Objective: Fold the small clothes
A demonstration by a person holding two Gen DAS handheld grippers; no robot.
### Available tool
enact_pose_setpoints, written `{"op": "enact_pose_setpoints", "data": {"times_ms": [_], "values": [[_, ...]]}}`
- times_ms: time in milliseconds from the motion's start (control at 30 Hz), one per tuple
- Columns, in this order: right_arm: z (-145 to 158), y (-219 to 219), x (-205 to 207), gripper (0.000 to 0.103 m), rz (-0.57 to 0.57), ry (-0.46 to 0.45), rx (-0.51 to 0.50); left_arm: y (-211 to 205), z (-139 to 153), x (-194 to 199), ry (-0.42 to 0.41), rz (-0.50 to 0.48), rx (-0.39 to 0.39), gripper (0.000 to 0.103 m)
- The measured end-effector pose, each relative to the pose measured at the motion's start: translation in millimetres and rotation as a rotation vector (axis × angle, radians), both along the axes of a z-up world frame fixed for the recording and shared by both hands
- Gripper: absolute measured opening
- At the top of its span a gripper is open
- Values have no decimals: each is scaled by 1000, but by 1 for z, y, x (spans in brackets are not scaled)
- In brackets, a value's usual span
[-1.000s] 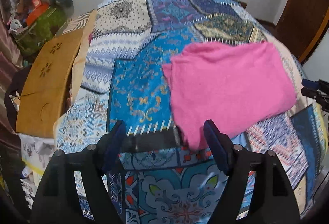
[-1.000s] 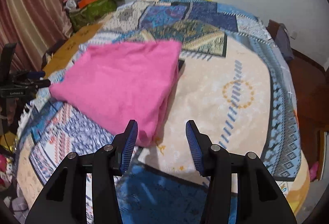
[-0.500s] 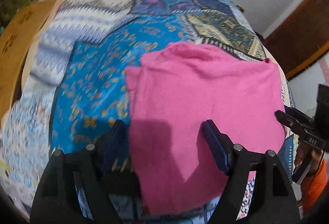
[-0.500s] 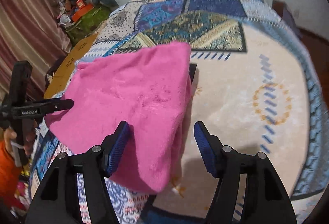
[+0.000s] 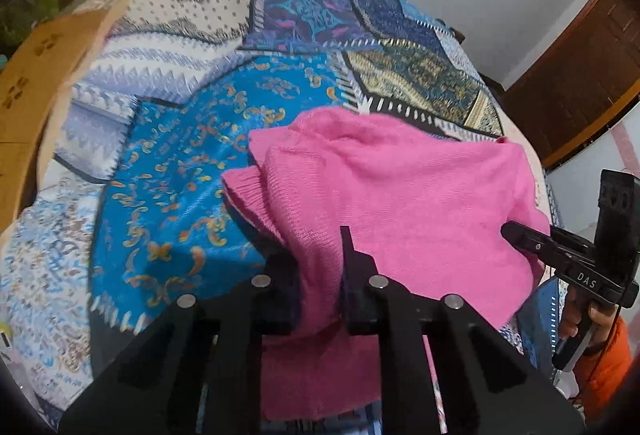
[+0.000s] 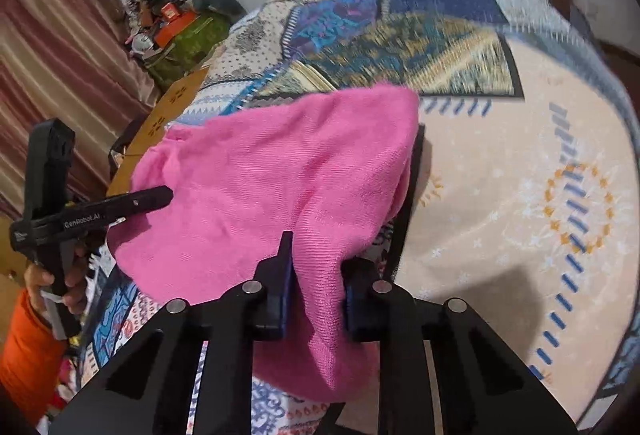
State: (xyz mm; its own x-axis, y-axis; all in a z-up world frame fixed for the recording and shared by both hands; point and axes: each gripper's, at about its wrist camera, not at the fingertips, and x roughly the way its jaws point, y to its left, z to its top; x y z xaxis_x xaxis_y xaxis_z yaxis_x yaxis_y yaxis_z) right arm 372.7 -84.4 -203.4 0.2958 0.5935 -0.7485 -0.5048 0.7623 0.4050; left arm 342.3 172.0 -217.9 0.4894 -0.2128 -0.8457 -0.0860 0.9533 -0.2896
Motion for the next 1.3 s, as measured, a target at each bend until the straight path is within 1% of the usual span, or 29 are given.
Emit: {"op": "enact_pose_setpoints", "data": {"times_ms": [133,200,367,467,567,633,700,800,967,1033,1100,1133,1167,1200,1233,1300], "values": [[32,3,-20,16,47,-69,16,7,36,-21,-74,5,6,14],[49,6,-30,16,65,-103,22,12,61,-33,-121,7,7,14],[93,23,-56,16,98,-192,59,26,115,-65,-245,20,48,13],[111,36,-64,16,110,-221,84,42,136,-80,-287,39,49,14],[119,52,-72,16,122,-236,97,58,143,-91,-298,62,60,14],[117,62,-76,16,133,-233,100,69,139,-95,-291,71,58,14],[110,72,-78,16,144,-220,93,79,128,-96,-263,80,43,14],[90,85,-80,16,158,-175,79,91,102,-97,-208,83,35,14],[47,100,-72,16,166,-95,17,101,43,-87,-102,84,20,14],[34,102,-66,16,158,-80,-6,104,23,-82,-68,87,15,14],[24,102,-61,18,154,-85,-37,108,5,-78,-36,91,3,15],[22,101,-61,22,159,-90,-41,110,-3,-77,-23,97,9,17],[21,99,-60,23,160,-97,-51,111,-7,-77,-18,102,17,18],[21,96,-60,24,157,-108,-68,112,-9,-77,-16,107,26,23],[22,94,-60,27,157,-119,-87,114,-10,-78,-12,115,41,31],[29,90,-63,28,153,-162,-130,116,-7,-81,-9,140,90,37]]}}
